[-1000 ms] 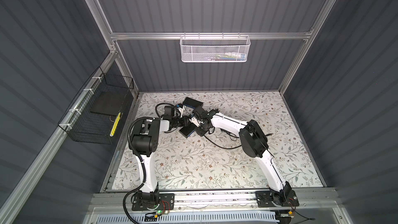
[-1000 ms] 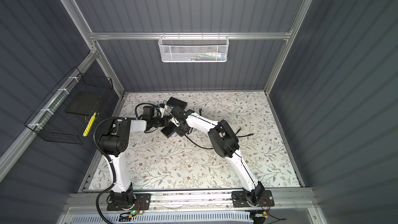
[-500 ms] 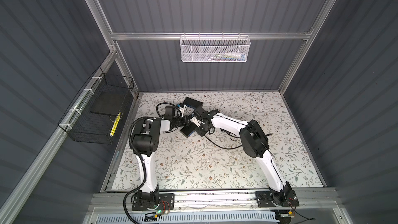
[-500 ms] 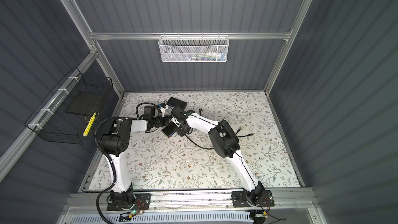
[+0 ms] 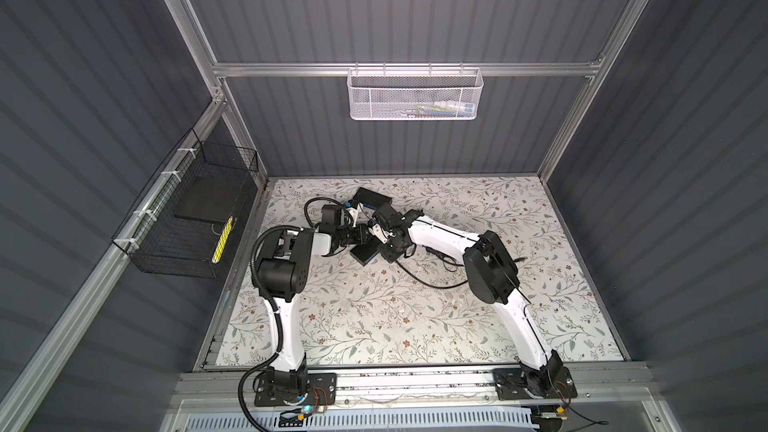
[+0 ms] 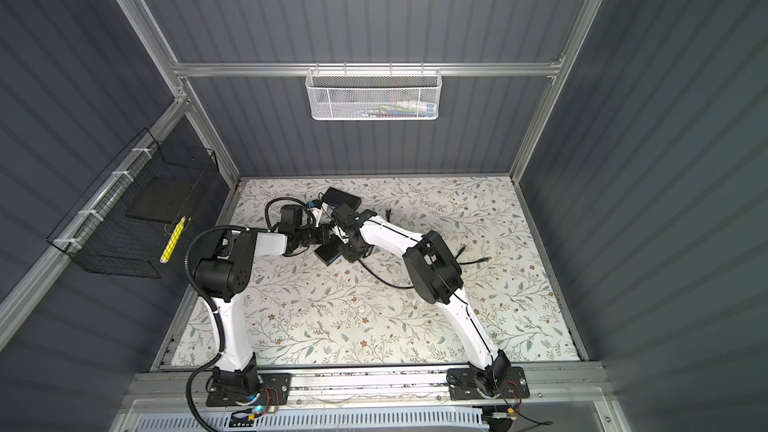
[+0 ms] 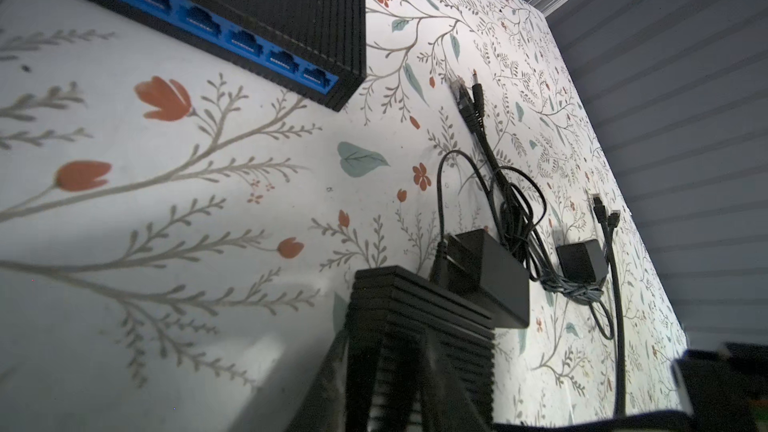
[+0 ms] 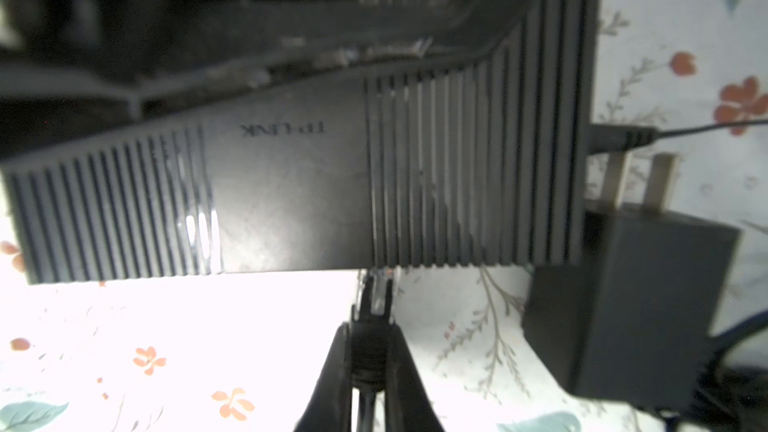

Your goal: Insert the plug into the switch port

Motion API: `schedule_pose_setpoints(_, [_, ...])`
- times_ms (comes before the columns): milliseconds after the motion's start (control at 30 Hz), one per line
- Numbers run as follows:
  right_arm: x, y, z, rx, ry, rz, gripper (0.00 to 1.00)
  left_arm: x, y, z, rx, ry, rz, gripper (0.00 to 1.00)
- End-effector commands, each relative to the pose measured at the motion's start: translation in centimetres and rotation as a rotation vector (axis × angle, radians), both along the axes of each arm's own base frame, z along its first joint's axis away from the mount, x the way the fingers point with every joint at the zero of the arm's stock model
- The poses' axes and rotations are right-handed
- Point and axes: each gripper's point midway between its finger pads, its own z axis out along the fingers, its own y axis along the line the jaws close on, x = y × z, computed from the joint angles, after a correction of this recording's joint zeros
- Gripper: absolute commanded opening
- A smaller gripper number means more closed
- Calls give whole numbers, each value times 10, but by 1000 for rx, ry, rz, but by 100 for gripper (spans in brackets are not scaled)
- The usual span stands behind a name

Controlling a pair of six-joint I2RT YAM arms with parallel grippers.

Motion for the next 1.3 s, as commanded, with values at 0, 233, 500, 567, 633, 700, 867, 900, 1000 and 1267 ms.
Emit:
schedule_pose_setpoints(0, [67,77,114,374,-352,20,0,-146,-46,-79,-10,557,-229,28])
schedule_pose_setpoints(233, [67,78,96,363,-316,11,0,-147,-49,-79,-15,556,-233,28])
schedule_pose_setpoints(500, [66,74,81,353,-312,-9,0,-145,-50,-81,-18,562,-231,28])
schedule_pose_setpoints(567, [65,72,77,347,-310,-14,0,-145,-51,-82,-18,562,-232,28])
schedule_pose_setpoints(633, [64,70,72,342,-306,-22,0,-145,-50,-82,-17,565,-229,28])
schedule_pose_setpoints(700, [64,67,66,336,-302,-31,1,-144,-51,-81,-17,561,-229,28])
schedule_pose_setpoints(867, [62,61,57,321,-292,-48,2,-143,-50,-81,-15,560,-227,28])
schedule_pose_setpoints(900, [62,60,59,323,-297,-50,3,-143,-50,-81,-13,560,-226,28])
schedule_pose_setpoints(1000, [61,58,61,320,-305,-51,7,-142,-50,-80,-7,557,-224,28])
schedule_pose_setpoints(1267, [53,45,66,297,-312,-49,16,-136,-42,-79,6,551,-202,28])
